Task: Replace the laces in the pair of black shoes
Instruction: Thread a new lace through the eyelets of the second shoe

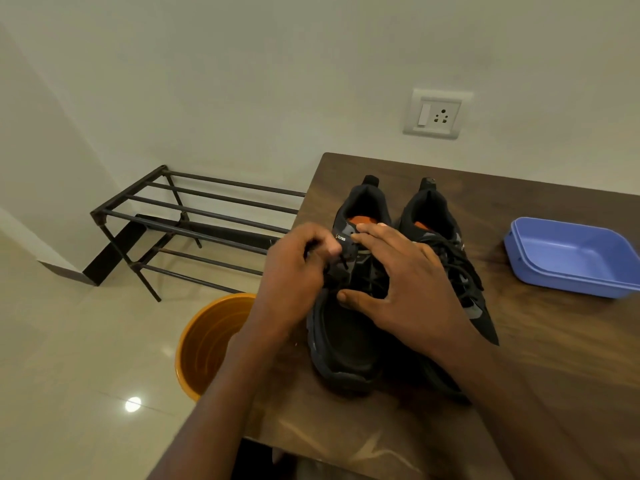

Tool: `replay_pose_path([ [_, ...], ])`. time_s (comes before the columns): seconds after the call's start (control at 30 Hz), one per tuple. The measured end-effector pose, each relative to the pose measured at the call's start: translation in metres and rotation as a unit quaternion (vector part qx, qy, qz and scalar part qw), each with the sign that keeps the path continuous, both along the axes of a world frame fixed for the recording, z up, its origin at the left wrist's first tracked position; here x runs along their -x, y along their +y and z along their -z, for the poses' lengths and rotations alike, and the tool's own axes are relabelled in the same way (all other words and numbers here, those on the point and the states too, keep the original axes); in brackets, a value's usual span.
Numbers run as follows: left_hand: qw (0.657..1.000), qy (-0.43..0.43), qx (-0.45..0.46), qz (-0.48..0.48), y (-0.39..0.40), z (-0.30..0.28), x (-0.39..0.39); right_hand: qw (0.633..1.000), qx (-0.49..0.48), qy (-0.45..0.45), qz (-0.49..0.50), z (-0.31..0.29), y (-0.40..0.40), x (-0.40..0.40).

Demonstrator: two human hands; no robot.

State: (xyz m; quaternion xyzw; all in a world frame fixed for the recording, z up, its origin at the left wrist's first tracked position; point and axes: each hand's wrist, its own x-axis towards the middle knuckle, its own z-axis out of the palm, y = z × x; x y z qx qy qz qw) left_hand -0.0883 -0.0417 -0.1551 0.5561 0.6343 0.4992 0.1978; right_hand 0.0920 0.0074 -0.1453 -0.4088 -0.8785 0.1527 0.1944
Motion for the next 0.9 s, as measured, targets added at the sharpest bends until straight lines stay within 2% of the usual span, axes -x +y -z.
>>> replay_pose_path([
  [0.03,0.991,-0.127,-0.033,-0.011,-0.001,-0.008,0.0,1.0,0.001,-0.003,0.0,-0.001,0.0,0.0],
  [0.07,0.963,-0.263,-0.055,-0.005,-0.003,-0.015,0.001,1.0,0.003,-0.006,0.001,-0.001,0.0,0.0],
  [0.1,0.936,-0.346,-0.066,-0.001,-0.004,-0.017,0.004,1.0,0.005,-0.007,0.001,-0.001,0.0,0.0],
  [0.13,0.933,-0.355,-0.066,-0.003,-0.004,-0.016,0.006,1.0,0.007,-0.006,0.001,-0.001,0.0,0.0],
  [0.17,0.955,-0.292,-0.048,-0.007,-0.004,-0.013,0.007,1.0,0.007,-0.006,0.002,-0.001,0.0,0.0],
  [0.2,0.983,-0.183,-0.019,-0.004,-0.003,-0.008,0.008,1.0,0.007,-0.005,0.003,-0.001,0.0,0.0],
  [0.27,0.999,0.003,0.039,0.025,-0.001,0.003,0.007,1.0,0.006,-0.003,0.002,-0.001,0.0,0.0],
  [0.37,0.993,0.078,0.072,0.052,0.002,0.009,0.001,1.0,0.009,-0.01,0.003,-0.001,0.0,0.0],
  [0.43,0.995,0.078,0.051,0.027,0.002,0.006,0.0,1.0,0.011,-0.012,0.003,-0.002,0.0,0.0],
  [0.5,0.999,-0.043,0.001,-0.008,0.0,-0.002,0.001,1.0,0.014,-0.015,0.002,-0.003,0.0,0.0],
  [0.57,0.964,-0.26,-0.055,-0.021,0.0,-0.01,0.008,1.0,0.015,-0.018,0.004,-0.003,0.0,0.0],
  [0.6,0.944,-0.322,-0.066,-0.021,-0.002,-0.012,0.011,1.0,0.013,-0.017,0.004,-0.003,0.0,0.0],
  [0.63,0.941,-0.332,-0.061,-0.024,-0.003,-0.011,0.013,1.0,0.01,-0.014,0.004,-0.002,0.0,0.0],
  [0.7,0.972,-0.234,-0.024,-0.02,-0.002,-0.007,0.012,1.0,0.009,-0.014,0.006,-0.002,0.0,0.0],
  [0.77,0.998,-0.059,0.026,0.005,-0.001,-0.002,0.011,1.0,0.008,-0.014,0.007,-0.003,-0.001,0.0],
  [0.83,0.995,0.061,0.074,0.04,0.0,0.002,0.007,1.0,0.007,-0.01,0.008,-0.003,-0.001,0.0],
  [0.9,0.99,0.104,0.093,0.037,0.001,0.006,0.007,1.0,0.008,-0.01,0.009,-0.003,-0.001,0.0],
])
